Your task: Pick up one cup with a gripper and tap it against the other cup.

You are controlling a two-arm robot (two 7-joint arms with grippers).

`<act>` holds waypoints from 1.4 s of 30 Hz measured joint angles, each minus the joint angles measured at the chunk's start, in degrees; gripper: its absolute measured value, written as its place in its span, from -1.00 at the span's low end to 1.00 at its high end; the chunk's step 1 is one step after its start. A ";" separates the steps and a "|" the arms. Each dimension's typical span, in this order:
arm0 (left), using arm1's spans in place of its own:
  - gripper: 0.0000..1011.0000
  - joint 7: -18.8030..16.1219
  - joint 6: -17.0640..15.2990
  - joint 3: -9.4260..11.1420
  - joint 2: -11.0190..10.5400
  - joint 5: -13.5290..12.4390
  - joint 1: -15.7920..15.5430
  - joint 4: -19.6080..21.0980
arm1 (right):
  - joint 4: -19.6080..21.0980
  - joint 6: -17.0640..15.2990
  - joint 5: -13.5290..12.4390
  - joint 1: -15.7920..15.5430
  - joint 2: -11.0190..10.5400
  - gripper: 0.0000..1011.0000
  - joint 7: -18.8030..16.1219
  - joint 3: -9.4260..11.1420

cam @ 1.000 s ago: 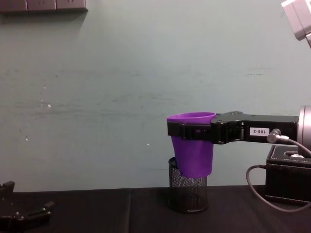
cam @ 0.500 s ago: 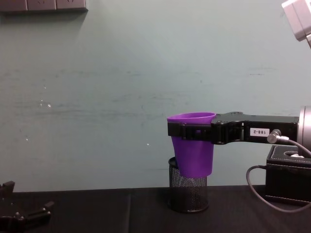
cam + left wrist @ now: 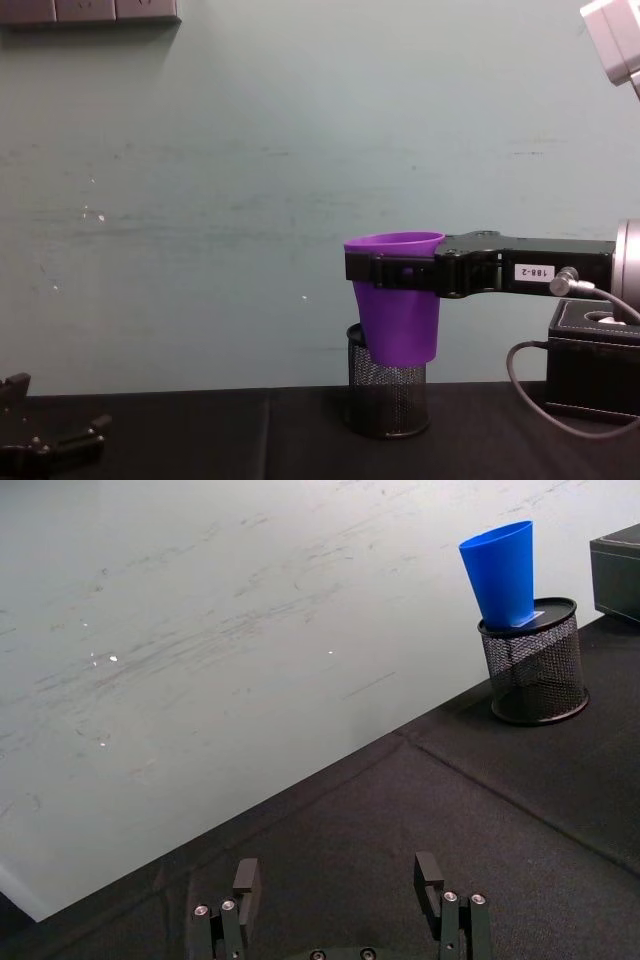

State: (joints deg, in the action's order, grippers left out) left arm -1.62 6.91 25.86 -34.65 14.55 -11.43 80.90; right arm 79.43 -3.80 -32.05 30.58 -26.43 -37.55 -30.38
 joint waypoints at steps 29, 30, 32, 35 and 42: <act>1.00 0.00 0.00 0.00 0.00 0.00 0.00 0.00 | 0.00 0.03 0.05 0.00 0.00 0.48 -0.05 0.00; 1.00 0.00 0.00 0.00 0.00 0.00 0.00 0.00 | 0.00 0.02 0.05 0.00 0.00 0.48 -0.05 0.00; 1.00 0.00 0.00 0.00 0.00 0.00 0.00 0.00 | 0.00 0.03 0.05 0.00 0.00 0.48 -0.05 0.00; 1.00 0.00 0.00 0.00 0.00 0.00 0.00 0.00 | 0.00 0.03 0.05 0.00 0.00 0.48 -0.05 0.00; 1.00 0.00 0.00 0.00 0.00 0.00 0.00 0.00 | 0.00 0.03 0.04 0.00 0.00 0.48 -0.05 0.00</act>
State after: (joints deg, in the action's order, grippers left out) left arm -1.62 6.91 25.86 -34.65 14.55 -11.43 80.90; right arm 79.42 -3.77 -32.01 30.58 -26.43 -37.60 -30.39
